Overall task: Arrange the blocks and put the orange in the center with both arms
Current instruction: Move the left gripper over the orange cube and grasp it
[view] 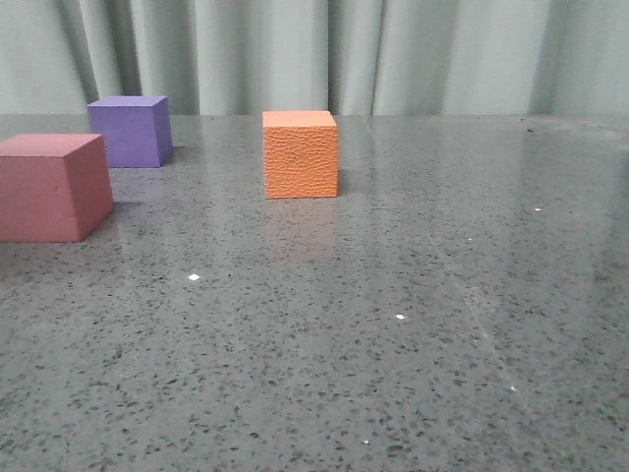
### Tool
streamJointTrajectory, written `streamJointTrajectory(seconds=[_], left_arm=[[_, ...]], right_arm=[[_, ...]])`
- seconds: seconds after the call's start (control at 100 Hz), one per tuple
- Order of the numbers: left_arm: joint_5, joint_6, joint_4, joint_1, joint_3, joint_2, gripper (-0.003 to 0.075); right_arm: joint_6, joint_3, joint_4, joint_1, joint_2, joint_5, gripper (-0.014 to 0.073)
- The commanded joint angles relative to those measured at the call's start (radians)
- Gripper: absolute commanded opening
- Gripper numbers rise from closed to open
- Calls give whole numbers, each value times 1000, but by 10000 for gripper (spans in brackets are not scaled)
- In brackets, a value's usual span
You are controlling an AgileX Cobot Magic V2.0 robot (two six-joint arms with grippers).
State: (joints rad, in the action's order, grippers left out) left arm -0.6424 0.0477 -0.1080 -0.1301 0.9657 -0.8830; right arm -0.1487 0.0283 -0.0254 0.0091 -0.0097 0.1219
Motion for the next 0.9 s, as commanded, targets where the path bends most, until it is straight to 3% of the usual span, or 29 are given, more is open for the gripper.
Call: streamJointTrajectory(seconds=[0.0,0.22,0.46,0.69,0.77,0.89], left_arm=[[98,16,-23,-54,72,-38,638],[158,149,33,-219,189,-221,637],[179,531,392,-419,341,-483,630],[43,863,732,-582,539,-706,630],[-33,931,834,-621,610,-774,630],[-75,943,867,-657,682,-838,630]], right_arm=[[11,-15,0,-6,-26,-88,-67],[11,-15,0,-6,-26,-88,-67],[11,-15,0,-6,-26,-88,-67],[11,-15,0,-6,-26,-88,-67],[11,-15,0,-6,-26,-88,-67],[11,-15,0,-6,-26,-88,-67]])
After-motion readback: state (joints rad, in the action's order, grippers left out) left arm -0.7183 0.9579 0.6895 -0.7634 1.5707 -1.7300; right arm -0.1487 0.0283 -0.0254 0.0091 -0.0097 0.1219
